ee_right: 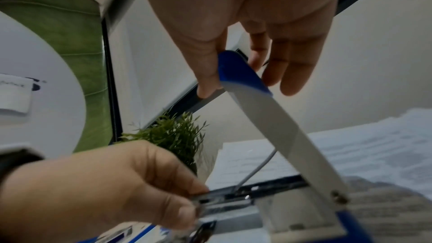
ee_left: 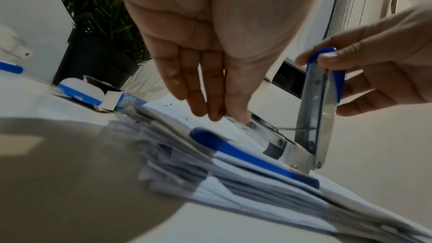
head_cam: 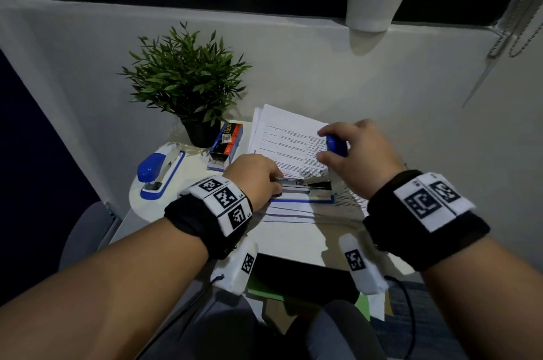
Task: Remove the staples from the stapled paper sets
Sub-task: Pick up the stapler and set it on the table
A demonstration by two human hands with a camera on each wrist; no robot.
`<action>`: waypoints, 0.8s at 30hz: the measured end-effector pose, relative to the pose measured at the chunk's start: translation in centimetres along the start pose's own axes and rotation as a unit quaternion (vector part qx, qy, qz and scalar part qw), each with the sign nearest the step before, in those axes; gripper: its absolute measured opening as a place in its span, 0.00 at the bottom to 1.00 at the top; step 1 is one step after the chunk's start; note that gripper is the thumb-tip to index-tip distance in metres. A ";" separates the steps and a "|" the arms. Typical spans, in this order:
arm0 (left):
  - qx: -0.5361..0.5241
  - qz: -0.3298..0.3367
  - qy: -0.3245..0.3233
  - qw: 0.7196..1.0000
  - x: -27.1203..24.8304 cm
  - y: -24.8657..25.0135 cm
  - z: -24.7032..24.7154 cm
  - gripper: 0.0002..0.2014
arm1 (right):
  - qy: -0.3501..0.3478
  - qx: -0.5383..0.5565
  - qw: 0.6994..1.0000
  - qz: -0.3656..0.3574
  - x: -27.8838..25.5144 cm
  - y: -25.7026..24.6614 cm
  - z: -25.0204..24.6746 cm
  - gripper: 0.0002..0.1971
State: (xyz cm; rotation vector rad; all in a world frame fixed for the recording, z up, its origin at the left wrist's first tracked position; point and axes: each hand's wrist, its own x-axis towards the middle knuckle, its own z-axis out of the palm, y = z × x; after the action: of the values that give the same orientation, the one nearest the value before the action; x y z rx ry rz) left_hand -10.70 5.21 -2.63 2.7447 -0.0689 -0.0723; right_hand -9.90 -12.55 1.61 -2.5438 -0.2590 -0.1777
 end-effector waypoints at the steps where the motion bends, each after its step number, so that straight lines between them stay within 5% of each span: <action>1: -0.002 -0.004 0.000 1.000 -0.1 0.0 0.0 0.15 | -0.013 -0.002 1.000 -0.011 -0.2 -0.4 0.4 0.21; 8: -0.019 -0.038 -0.026 0.999 -0.3 0.0 -0.7 0.22 | -0.133 -0.113 0.982 -0.073 -1.0 -1.4 4.0 0.29; 14: -0.051 -0.042 -0.061 0.996 -0.6 -0.7 -1.1 0.38 | -0.149 -0.128 0.977 -0.083 -1.3 -0.7 4.4 0.23; 20: -0.010 0.025 -0.062 0.998 -0.1 1.0 -0.2 0.30 | -0.065 0.000 0.990 0.125 -0.9 2.0 3.1 0.23; 24: 0.053 0.011 -0.065 0.996 0.6 1.9 0.5 0.27 | -0.121 -0.024 0.972 0.198 -1.3 4.6 3.8 0.22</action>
State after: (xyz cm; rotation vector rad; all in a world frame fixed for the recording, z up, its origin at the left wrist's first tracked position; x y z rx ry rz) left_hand -10.20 3.27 -2.37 2.8423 -0.1417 -0.2471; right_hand -9.87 -14.44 -4.21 -2.6036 0.1661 0.2834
